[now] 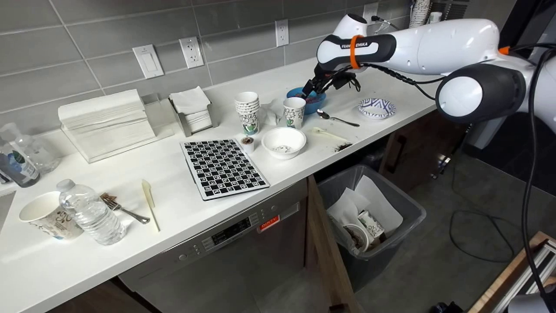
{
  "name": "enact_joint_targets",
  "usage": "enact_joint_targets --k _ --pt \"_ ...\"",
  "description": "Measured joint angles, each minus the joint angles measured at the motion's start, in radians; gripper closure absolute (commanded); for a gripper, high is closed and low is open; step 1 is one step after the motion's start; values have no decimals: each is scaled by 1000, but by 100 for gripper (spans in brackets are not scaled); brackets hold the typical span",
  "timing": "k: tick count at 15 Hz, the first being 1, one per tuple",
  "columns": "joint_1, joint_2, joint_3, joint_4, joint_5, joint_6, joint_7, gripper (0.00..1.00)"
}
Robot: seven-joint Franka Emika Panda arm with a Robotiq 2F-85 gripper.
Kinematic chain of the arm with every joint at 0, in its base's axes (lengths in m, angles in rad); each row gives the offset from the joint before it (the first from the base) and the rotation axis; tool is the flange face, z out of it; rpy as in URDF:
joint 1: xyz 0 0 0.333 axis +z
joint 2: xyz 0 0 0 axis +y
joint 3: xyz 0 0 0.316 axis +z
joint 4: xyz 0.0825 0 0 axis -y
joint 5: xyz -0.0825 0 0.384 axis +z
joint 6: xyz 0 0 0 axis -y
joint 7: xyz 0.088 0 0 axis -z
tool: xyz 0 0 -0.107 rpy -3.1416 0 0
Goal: Pick up some cereal from the blue bowl and place it on the silver spoon then pour the cereal from the spoon into the bin.
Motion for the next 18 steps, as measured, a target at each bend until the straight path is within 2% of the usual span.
enact_joint_targets --k 6,15,16,17,18 --pt "11 50 -4 60 -7 0 0 0" --pt "31 91 -53 109 -34 1 3 0" --pt "31 95 -54 113 -34 1 4 4" --pt "32 98 -55 115 -34 1 6 26" --pt "32 101 -57 117 -34 0 8 29"
